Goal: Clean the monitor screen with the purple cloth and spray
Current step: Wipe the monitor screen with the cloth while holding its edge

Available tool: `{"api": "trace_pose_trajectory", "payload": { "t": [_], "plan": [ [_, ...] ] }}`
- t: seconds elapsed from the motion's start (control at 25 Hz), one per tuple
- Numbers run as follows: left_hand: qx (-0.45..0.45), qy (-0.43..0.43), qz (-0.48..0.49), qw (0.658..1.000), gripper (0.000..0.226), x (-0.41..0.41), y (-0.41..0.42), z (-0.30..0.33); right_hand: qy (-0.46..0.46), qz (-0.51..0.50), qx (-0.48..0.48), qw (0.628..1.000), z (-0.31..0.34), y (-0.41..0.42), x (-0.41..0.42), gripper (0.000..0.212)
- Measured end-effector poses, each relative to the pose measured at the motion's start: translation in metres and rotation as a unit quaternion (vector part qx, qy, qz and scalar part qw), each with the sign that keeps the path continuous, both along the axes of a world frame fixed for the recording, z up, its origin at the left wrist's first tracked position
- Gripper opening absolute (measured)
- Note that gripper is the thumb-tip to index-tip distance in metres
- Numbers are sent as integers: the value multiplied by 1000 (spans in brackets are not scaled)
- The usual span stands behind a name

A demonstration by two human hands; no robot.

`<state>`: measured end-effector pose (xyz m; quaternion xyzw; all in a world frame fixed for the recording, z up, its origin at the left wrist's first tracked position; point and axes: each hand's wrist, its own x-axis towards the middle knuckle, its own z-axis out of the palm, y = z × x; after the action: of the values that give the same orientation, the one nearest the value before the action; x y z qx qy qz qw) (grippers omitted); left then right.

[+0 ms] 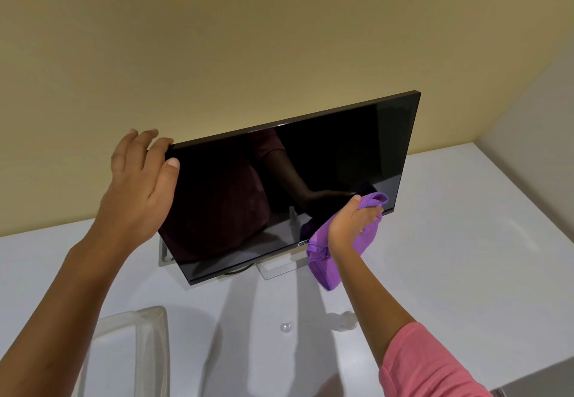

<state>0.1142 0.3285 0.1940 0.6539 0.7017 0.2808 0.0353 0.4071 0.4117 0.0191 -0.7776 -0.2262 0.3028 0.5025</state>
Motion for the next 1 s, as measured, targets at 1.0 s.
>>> {"api": "trace_pose_trajectory", "payload": {
  "t": [1.0],
  "plan": [
    [-94, 23, -103, 990, 49, -30, 11, 16, 127, 101, 73, 984, 0, -120, -231, 57]
  ]
}}
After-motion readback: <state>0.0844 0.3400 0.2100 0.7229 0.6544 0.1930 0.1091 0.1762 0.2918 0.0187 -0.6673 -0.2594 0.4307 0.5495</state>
